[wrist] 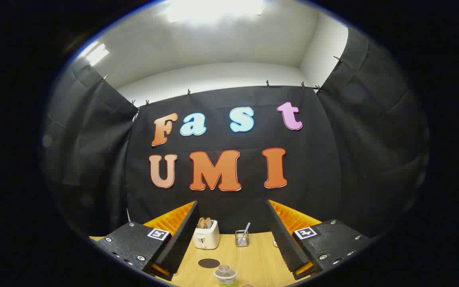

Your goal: Take the bottle from table, then pour the juice into the cup, finally place the bottle on the coaster

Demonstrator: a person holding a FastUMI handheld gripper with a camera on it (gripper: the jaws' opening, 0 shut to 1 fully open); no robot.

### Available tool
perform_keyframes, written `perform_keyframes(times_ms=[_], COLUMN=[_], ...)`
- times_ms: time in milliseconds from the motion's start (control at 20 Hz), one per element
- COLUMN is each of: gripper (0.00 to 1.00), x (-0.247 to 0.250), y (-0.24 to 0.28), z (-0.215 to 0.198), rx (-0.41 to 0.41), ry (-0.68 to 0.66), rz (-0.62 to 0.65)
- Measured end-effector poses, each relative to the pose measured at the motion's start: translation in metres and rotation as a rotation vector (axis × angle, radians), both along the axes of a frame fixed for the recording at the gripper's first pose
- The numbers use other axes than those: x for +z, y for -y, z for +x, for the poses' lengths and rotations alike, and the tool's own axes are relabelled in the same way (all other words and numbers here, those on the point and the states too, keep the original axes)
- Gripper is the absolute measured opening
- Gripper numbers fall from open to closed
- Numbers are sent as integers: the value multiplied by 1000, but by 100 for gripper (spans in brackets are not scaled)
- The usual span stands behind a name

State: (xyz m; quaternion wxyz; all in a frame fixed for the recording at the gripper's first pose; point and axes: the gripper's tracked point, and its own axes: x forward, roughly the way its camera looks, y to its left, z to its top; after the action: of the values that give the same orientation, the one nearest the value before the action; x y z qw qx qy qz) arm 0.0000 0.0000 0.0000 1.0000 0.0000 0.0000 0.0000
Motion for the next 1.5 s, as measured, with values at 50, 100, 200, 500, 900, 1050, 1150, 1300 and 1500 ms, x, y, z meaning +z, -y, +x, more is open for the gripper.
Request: perform_keyframes(times_ms=[50, 100, 200, 500, 900, 1050, 1150, 1300, 1500], gripper=[98, 98, 98, 98, 98, 98, 98, 98, 98], x=[1, 2, 2, -1, -10, -12, -17, -39, -76], y=[0, 0, -2, -6, -14, -15, -18, -23, -20], z=[-1, -1, -1, -2, -5, -8, -9, -9, -10], rx=[4, 4, 8, 20, 48, 53, 60, 75, 72], ry=[1, 2, 4, -5, -27, -27, -21, -35, -54], rz=[4, 8, 11, 19, 7, 8, 21, 36, 49])
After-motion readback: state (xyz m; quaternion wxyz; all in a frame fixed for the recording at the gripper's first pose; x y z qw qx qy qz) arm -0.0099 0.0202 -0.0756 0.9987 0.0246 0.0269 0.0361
